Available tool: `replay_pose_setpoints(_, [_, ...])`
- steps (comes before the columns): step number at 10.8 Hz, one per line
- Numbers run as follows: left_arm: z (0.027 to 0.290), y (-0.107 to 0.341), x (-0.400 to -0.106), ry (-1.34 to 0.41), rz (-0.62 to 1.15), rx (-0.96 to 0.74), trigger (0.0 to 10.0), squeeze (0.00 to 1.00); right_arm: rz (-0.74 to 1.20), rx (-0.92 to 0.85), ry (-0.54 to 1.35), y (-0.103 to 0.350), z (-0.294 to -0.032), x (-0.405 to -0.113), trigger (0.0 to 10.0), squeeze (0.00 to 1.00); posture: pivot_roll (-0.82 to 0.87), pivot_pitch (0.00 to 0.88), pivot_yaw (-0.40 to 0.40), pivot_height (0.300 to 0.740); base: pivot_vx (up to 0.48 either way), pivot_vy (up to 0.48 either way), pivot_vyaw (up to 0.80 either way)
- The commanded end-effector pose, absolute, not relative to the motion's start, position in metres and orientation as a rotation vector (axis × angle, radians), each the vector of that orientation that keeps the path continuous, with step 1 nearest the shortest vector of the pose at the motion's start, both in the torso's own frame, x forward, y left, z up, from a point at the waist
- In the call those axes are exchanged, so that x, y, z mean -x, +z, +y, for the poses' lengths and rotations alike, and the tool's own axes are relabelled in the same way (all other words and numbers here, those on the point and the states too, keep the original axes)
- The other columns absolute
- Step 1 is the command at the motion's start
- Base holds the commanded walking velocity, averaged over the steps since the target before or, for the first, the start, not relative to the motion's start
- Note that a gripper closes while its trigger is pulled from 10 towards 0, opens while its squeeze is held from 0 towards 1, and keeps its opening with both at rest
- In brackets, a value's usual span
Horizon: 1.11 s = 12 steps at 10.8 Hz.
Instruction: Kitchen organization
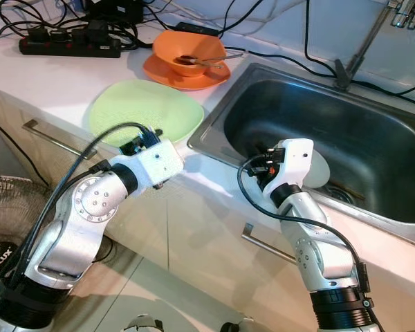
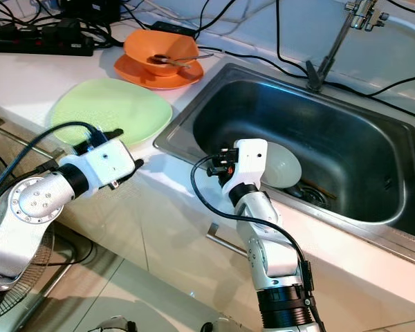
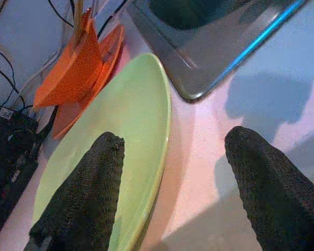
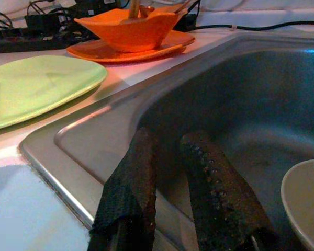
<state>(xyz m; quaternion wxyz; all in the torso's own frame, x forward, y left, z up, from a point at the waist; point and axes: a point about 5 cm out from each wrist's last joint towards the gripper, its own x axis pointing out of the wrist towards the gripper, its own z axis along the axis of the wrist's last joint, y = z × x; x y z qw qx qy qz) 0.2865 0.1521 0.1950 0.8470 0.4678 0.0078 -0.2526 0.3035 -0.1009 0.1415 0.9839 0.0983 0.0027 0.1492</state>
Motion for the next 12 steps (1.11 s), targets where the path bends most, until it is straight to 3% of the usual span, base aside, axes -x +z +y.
replay_pose_setpoints(1, [0.149,0.198,-0.288,-0.543,0.013,-1.028,10.0,0.0,0.006,-0.193,0.285,0.142,-0.103,-0.305,10.0,0.0,0.08,0.074,-0.108,0.719,0.0,0.0,0.0])
replay_pose_setpoints(4, [0.159,0.202,-0.296,-0.483,0.033,-1.157,10.0,0.0,0.004,-0.193,0.28,0.142,-0.104,-0.305,10.0,0.0,0.08,0.071,-0.107,0.719,0.0,0.0,0.0])
replay_pose_setpoints(7, [0.155,0.223,-0.298,-0.455,-0.036,-1.117,10.0,0.0,0.001,-0.196,0.285,0.143,-0.102,-0.306,10.0,0.0,0.09,0.061,-0.11,0.719,0.0,0.0,0.0])
replay_pose_setpoints(12, [0.161,0.21,-0.298,-0.485,0.034,-1.155,10.0,0.0,0.002,-0.195,0.288,0.142,-0.101,-0.306,10.0,0.0,0.09,0.053,-0.111,0.719,0.0,0.0,0.0])
